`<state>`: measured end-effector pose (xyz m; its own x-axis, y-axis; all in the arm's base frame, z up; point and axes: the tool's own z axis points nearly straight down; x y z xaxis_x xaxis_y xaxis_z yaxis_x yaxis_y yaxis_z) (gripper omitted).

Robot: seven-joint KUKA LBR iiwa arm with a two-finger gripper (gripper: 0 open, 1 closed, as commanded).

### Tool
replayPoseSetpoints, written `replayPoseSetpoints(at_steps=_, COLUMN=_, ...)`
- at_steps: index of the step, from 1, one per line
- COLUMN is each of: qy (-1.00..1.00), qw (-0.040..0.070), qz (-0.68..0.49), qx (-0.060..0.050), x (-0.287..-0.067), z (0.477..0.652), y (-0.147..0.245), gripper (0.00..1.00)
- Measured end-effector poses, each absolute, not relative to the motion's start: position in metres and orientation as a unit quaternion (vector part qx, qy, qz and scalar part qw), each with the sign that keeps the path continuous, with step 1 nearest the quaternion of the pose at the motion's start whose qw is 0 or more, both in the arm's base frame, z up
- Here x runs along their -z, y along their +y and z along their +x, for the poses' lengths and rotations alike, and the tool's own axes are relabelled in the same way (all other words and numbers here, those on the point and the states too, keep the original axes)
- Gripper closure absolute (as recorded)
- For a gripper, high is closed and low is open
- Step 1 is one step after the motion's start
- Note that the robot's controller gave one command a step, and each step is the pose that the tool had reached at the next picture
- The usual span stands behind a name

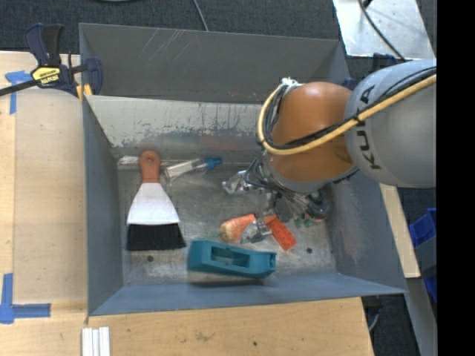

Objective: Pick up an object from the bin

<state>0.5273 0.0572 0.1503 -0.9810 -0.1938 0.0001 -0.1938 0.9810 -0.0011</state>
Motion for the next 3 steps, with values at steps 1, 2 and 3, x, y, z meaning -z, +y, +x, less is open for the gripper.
replayPoseSetpoints(at_steps=1, qy=-0.992, qw=-0.001, qz=0.124, qx=0.003, x=-0.078, z=0.559, y=-0.026, gripper=1.0)
replayPoseSetpoints(at_steps=2, qy=-0.992, qw=-0.001, qz=0.124, qx=0.004, x=-0.078, z=0.559, y=-0.026, gripper=1.0)
replayPoseSetpoints(at_steps=3, qy=-0.989, qw=0.001, qz=0.149, qx=0.0, x=-0.145, z=0.545, y=-0.024, gripper=0.0)
